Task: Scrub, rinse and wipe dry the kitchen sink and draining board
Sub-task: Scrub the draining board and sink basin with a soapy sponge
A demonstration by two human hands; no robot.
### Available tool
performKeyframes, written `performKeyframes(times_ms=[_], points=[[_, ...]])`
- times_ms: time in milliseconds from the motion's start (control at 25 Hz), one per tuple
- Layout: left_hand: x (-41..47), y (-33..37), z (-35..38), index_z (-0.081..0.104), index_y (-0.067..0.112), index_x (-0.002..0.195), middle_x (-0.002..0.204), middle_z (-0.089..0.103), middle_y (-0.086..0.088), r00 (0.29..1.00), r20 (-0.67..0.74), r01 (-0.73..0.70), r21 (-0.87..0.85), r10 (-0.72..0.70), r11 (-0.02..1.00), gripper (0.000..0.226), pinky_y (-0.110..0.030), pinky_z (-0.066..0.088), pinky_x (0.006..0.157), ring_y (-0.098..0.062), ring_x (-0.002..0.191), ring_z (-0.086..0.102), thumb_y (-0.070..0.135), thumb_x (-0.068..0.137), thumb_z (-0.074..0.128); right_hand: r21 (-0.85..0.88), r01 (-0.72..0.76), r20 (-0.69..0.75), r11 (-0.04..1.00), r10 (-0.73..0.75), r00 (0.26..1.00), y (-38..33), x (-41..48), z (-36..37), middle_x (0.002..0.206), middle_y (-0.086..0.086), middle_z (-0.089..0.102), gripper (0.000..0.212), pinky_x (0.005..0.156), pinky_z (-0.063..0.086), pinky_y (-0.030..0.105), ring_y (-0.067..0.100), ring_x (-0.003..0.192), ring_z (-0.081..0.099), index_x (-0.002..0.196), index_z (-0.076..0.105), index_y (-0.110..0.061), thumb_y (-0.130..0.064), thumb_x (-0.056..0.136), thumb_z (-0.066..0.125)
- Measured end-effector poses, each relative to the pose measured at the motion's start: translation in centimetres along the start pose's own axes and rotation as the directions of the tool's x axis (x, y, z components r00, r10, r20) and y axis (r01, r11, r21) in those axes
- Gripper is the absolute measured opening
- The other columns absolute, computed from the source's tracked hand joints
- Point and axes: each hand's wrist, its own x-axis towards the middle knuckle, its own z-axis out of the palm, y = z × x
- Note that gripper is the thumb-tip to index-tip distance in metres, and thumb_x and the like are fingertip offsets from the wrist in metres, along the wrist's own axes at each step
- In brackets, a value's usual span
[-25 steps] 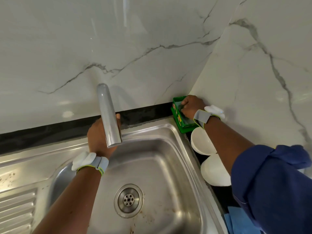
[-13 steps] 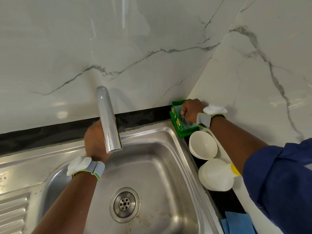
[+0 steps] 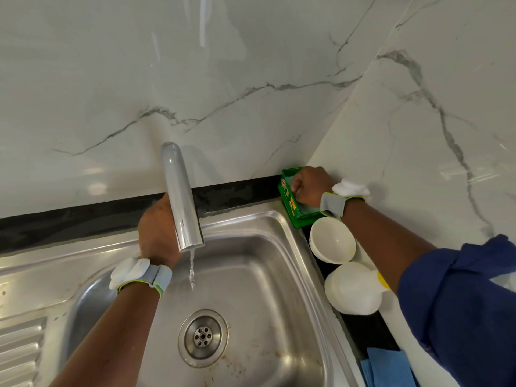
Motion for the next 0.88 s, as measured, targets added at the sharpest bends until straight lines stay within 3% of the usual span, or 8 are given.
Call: performKeyframes(times_ms=[80,120,320,400,560,640,760,880], points=[[-0.2,0.6,-0.7,0.051,0.025,0.1,0.079,0.059,0.0,0.999,0.035,0.014,0.018,-0.015,1.0,0.032,-0.047,0.058,0.063,-0.025,0.068,0.06,0.002,0.09,0.07,-0.031,-0.011,0.067,0.999,0.013,0.998,0.2,0.1,-0.6,0.099,0.015,0.072,0.016,0.082,0.055,0.034,0.036,0.095,0.067,0.093,0.073,-0.004,-0.007,0.08,0.064],[-0.2,0.8,-0.8,0.051,0.025,0.1,0.079,0.059,0.0,1.0,0.029,0.01,0.02,-0.01,1.0,0.034,-0.047,0.059,0.063,-0.025,0.068,0.06,0.001,0.088,0.071,-0.021,-0.021,0.028,1.0,0.022,0.999,0.5,0.3,-0.9,0.102,0.017,0.07,0.018,0.081,0.055,0.036,0.038,0.096,0.067,0.097,0.072,-0.004,-0.008,0.081,0.066],[-1.3,3.8,-4.0,0.064,0.001,0.101,0.079,0.066,-0.022,0.999,-0.026,-0.024,-0.103,0.022,0.994,0.015,-0.059,0.058,0.064,-0.046,0.068,0.064,-0.003,0.09,0.072,0.21,-0.136,-0.09,0.968,0.158,0.983,0.3,0.1,0.3,0.1,0.008,0.072,0.017,0.084,0.057,0.036,0.031,0.093,0.068,0.083,0.07,-0.026,-0.01,0.077,0.066],[-1.6,4.8,-5.3,0.064,0.001,0.095,0.071,0.064,-0.021,0.988,-0.073,-0.144,-0.086,0.137,0.986,0.016,-0.057,0.058,0.057,-0.045,0.059,0.063,0.005,0.089,0.078,0.174,-0.118,-0.048,0.978,0.128,0.991,0.1,-0.5,0.6,0.103,0.007,0.072,0.02,0.083,0.055,0.033,0.031,0.096,0.066,0.091,0.072,-0.022,-0.008,0.078,0.065],[-1.9,5.4,-6.0,0.063,0.002,0.093,0.068,0.062,-0.02,0.984,-0.089,-0.163,-0.086,0.156,0.983,0.018,-0.055,0.058,0.052,-0.043,0.055,0.061,0.01,0.09,0.079,0.001,-0.014,0.089,1.0,0.014,0.996,1.1,-0.2,-0.5,0.101,0.011,0.073,0.016,0.082,0.055,0.034,0.032,0.096,0.067,0.09,0.075,-0.009,-0.003,0.079,0.065],[-2.0,5.6,-6.2,0.063,0.001,0.091,0.067,0.062,-0.019,0.978,-0.107,-0.186,-0.051,0.18,0.981,0.019,-0.054,0.057,0.049,-0.042,0.054,0.061,0.009,0.088,0.08,-0.052,-0.014,0.049,0.999,0.016,0.999,0.9,-0.1,-0.6,0.099,0.015,0.071,0.011,0.079,0.054,0.035,0.036,0.095,0.066,0.091,0.07,-0.008,-0.008,0.08,0.067],[-2.0,5.8,-6.4,0.062,0.001,0.089,0.064,0.06,-0.017,0.975,-0.109,-0.201,-0.046,0.195,0.979,0.022,-0.051,0.056,0.046,-0.04,0.05,0.06,0.008,0.086,0.082,0.022,-0.04,-0.044,0.999,0.041,0.998,0.7,-0.3,-0.3,0.09,0.004,0.069,0.015,0.077,0.051,0.029,0.03,0.092,0.067,0.083,0.067,-0.02,-0.006,0.078,0.067],[-2.1,6.0,-6.3,0.062,0.001,0.086,0.061,0.059,-0.015,0.97,-0.121,-0.217,-0.029,0.212,0.976,0.023,-0.045,0.055,0.045,-0.038,0.047,0.058,0.007,0.084,0.084,-0.034,0.003,0.171,0.999,0.003,0.985,1.1,-0.7,-1.6,0.094,0.006,0.07,0.015,0.072,0.041,0.023,0.031,0.096,0.067,0.076,0.065,-0.018,-0.004,0.08,0.066]])
